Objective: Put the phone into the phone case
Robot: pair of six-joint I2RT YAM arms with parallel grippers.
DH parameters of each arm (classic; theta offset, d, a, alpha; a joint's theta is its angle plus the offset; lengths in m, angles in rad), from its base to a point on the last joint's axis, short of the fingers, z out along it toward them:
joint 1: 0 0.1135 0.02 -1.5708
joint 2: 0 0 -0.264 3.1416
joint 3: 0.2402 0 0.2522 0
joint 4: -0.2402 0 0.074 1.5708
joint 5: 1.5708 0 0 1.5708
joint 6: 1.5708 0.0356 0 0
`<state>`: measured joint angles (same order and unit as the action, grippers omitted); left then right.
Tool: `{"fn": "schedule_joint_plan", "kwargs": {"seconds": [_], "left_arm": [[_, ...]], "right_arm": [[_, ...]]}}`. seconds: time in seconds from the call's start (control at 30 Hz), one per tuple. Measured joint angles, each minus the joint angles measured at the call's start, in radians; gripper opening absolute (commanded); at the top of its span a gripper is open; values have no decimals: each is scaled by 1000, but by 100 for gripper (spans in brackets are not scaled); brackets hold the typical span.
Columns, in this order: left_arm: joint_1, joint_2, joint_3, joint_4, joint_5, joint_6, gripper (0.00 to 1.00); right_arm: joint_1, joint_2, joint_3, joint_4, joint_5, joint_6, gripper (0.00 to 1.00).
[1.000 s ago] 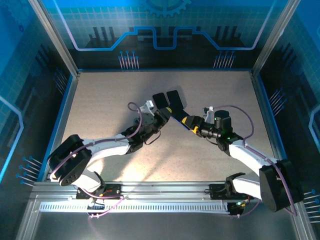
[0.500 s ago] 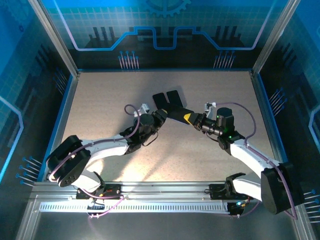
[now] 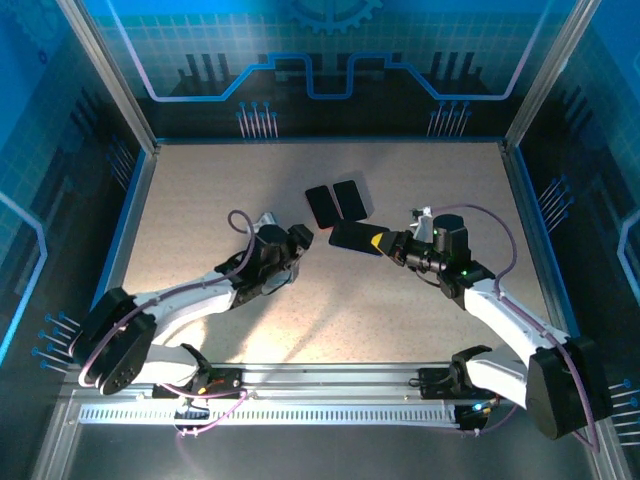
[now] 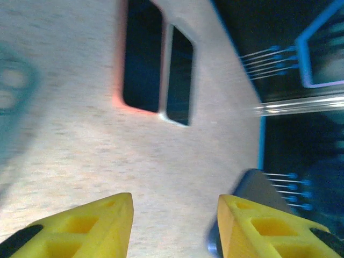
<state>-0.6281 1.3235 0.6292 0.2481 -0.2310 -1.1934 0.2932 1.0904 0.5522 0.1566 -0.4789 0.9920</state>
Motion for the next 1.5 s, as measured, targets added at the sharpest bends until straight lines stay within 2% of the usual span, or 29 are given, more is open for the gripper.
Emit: {"fn": "schedule_joint_plan", "kwargs": {"seconds": [0.1,0.23,0.33,0.53,0.77,1.0,1.13,1.33,1.5], "left_arm": [[45,-35,10,-195,-11,72,39],[79,-43,14,-386,-39,158,20],[88,-43,9,-440,-45,199,9],[106,51,19,-492,-50,267,0],[106,242,119,-537,-45,337,0],[71,258,143,-552,-18,338,0],[2,278,171,-559,31,282,0],[-117,305,203,-558,106,112,0],[-160,271,189,-536,150,-7,0]], "right_arm": [[0,0,3,-8,-1,-7,0],[0,9,3,-6,-10,-9,0],[-2,28,3,2,-20,-6,0],[-3,49,5,20,-39,-1,0],[-16,48,6,31,-60,2,0],[-48,8,5,16,-75,2,0],[-69,-18,5,-5,-84,2,0],[-97,-59,5,-60,-107,0,0],[-98,-81,-12,-121,-127,-26,0]]}}
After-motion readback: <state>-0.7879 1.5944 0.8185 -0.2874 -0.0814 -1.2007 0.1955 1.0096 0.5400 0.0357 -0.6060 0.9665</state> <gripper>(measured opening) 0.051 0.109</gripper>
